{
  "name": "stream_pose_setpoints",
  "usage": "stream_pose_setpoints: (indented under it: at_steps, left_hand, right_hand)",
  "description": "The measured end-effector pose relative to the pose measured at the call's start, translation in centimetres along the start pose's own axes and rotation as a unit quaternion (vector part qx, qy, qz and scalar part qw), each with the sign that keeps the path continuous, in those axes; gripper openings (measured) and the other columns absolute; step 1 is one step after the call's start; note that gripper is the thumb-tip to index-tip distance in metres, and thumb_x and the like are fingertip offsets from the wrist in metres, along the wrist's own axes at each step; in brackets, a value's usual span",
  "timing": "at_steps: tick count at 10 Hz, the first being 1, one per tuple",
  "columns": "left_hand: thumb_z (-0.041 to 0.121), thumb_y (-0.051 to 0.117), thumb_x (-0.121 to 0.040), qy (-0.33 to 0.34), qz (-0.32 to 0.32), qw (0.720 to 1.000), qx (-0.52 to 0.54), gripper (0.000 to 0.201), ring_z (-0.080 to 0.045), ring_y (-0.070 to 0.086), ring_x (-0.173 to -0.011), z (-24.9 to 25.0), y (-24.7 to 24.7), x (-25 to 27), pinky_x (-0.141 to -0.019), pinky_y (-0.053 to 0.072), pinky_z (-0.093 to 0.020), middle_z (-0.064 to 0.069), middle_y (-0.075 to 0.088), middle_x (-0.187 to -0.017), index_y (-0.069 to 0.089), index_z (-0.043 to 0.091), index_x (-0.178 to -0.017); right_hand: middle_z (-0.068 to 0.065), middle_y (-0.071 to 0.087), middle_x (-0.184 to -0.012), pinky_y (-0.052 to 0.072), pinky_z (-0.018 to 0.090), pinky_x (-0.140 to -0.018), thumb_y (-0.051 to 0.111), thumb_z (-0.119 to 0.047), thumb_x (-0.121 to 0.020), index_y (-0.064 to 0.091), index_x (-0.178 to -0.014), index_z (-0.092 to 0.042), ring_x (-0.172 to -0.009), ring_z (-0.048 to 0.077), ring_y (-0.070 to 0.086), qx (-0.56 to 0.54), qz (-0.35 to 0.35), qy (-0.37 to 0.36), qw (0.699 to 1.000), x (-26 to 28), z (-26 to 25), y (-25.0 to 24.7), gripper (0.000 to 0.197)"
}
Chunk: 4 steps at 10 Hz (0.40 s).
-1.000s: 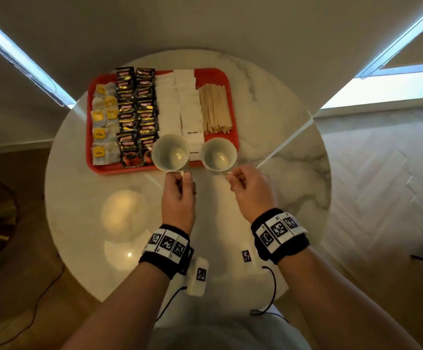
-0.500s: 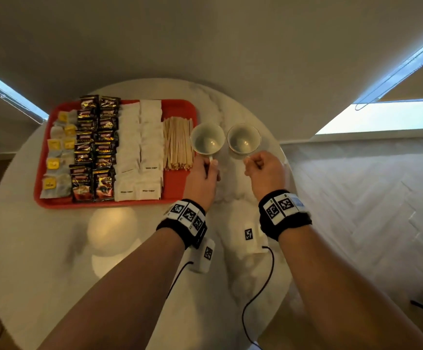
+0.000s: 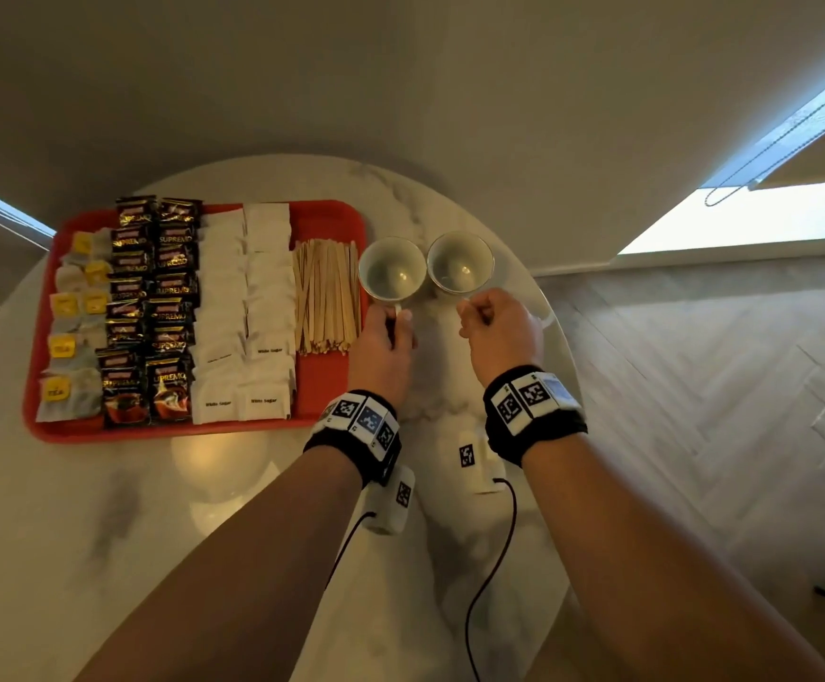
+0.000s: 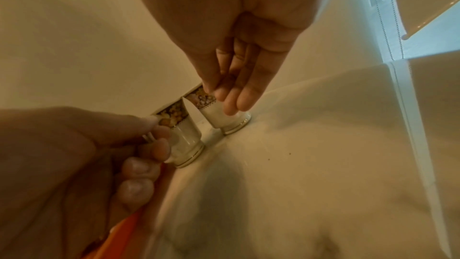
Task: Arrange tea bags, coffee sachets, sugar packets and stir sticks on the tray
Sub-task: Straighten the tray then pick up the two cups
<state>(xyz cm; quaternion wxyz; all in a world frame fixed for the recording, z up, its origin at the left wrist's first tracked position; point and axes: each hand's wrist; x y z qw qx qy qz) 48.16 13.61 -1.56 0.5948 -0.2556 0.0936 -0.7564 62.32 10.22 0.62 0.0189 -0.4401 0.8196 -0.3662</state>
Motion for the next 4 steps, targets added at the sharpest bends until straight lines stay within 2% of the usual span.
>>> stream_pose_setpoints:
  at_steps: [1,2,3,4]
  left_hand:
    - [0.034,0.039,-0.107,-0.003,0.019,1.0,-0.002,0.026,-0.005,0.06,-0.073,0.3,-0.2,0.3,-0.068,0.046,-0.023,0.007,0.065,-0.079,0.057,0.016,-0.102]
    - [0.036,0.044,-0.105,-0.023,0.031,0.999,0.006,0.018,-0.002,0.06,-0.075,0.5,-0.4,0.5,-0.067,0.042,-0.018,0.007,0.067,-0.078,0.057,0.023,-0.105]
    - [0.041,0.049,-0.103,-0.043,0.034,0.998,0.007,0.022,-0.005,0.061,-0.077,0.8,-0.9,0.6,-0.07,0.045,-0.022,0.006,0.068,-0.081,0.059,0.022,-0.11]
    - [0.045,0.049,-0.102,-0.056,0.041,0.997,0.016,0.028,-0.001,0.059,-0.074,0.8,-1.6,1.1,-0.063,0.041,-0.017,0.007,0.066,-0.083,0.059,0.022,-0.114]
  right_hand:
    - [-0.009,0.07,-0.079,0.06,0.04,-0.082,0.065,-0.037,-0.097,0.067,-0.091,-0.026,-0.078,0.015,0.071,0.002,-0.005,0.002,1.0,-0.2,0.0,0.0,0.012]
    - [-0.01,0.07,-0.082,0.06,0.041,-0.082,0.066,-0.039,-0.096,0.068,-0.096,-0.025,-0.08,0.015,0.071,0.014,-0.01,-0.001,1.0,-0.2,0.0,-0.1,0.013]
    - [-0.01,0.07,-0.091,0.058,0.04,-0.086,0.068,-0.045,-0.092,0.069,-0.106,-0.025,-0.089,0.016,0.069,0.034,-0.012,0.0,0.999,0.1,-0.6,-0.7,0.024]
    - [-0.008,0.069,-0.097,0.056,0.036,-0.088,0.068,-0.05,-0.091,0.069,-0.112,-0.024,-0.094,0.016,0.067,0.049,-0.007,0.007,0.999,1.0,-0.2,-1.3,0.034]
Point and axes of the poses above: each hand's wrist, its own x-axis away from the middle knuckle, its own y-axis out of the palm, z = x × y
